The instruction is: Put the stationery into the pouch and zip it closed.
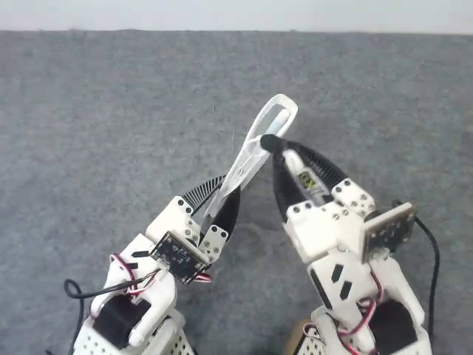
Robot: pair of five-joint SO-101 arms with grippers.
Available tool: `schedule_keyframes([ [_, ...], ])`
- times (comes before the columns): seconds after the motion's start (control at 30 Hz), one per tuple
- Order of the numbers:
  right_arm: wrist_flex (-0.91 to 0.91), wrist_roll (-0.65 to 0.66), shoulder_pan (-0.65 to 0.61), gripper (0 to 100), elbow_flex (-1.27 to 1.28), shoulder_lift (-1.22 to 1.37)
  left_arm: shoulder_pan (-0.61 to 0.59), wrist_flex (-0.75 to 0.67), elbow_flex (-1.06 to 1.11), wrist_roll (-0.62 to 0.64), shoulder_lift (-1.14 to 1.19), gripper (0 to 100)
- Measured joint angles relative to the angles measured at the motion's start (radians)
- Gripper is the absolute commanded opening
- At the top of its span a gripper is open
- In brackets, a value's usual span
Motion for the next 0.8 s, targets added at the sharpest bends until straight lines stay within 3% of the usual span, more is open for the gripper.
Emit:
schedule_keyframes([
  [0.23,-0.140,-0.002,0.104,0.5,-0.003,0.221,0.000,0.006,0.000,0.000,0.000,1],
  [0.8,-0.325,-0.002,0.226,0.5,-0.098,0.525,0.000,0.018,0.000,0.000,0.000,1],
])
